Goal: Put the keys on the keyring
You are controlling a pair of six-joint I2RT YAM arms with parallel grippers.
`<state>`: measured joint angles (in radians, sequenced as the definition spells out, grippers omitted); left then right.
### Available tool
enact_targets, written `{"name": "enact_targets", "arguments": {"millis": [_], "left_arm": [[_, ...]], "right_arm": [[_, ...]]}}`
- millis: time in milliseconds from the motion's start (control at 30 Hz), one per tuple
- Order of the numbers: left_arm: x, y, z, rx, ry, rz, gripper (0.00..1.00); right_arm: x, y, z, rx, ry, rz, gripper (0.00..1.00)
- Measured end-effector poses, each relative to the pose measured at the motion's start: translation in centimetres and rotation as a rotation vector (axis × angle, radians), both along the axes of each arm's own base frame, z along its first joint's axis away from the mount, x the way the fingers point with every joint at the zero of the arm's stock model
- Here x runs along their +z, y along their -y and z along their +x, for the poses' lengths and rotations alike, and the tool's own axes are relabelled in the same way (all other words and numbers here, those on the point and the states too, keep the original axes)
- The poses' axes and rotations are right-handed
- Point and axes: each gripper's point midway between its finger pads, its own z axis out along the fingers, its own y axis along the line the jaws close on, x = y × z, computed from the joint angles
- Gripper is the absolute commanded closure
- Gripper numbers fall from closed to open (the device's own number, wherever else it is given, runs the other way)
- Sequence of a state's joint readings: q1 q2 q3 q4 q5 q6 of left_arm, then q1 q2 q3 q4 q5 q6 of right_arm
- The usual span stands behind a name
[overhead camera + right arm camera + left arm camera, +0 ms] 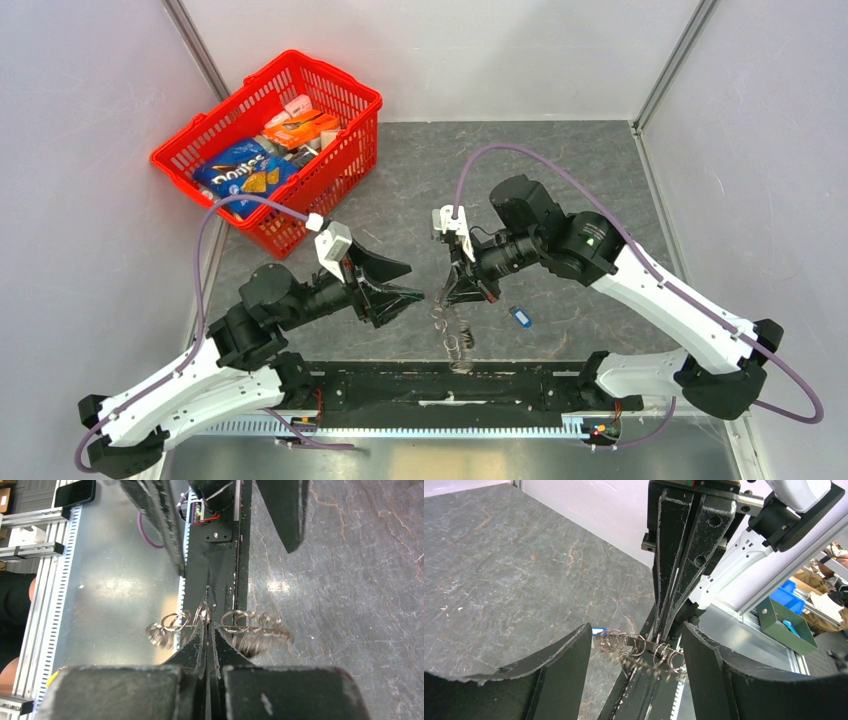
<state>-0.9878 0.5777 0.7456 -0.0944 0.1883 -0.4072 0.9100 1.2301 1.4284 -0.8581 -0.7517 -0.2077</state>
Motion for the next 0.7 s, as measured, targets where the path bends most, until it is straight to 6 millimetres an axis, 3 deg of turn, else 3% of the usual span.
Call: {"name": "enact_targets", "arguments": {"millis": [200, 467, 700], "left_arm": [[-0.1, 0.9, -0.6, -0.061, 0.003, 0.002, 0.31], [1.6, 1.9, -2.4, -0.185, 0.051, -0.053, 0.42], [1.7, 2.9, -3.8, -0.295, 0.055, -0.061, 0.43]], "right_arm": [[1.4, 0.6, -1.2, 0.016, -0.005, 0.041, 1.00], [2.1, 0.7, -2.1, 0.042, -0.031, 0.062, 1.00], [2.8, 0.6, -2.5, 0.048, -0.044, 0.075, 1.00]]}}
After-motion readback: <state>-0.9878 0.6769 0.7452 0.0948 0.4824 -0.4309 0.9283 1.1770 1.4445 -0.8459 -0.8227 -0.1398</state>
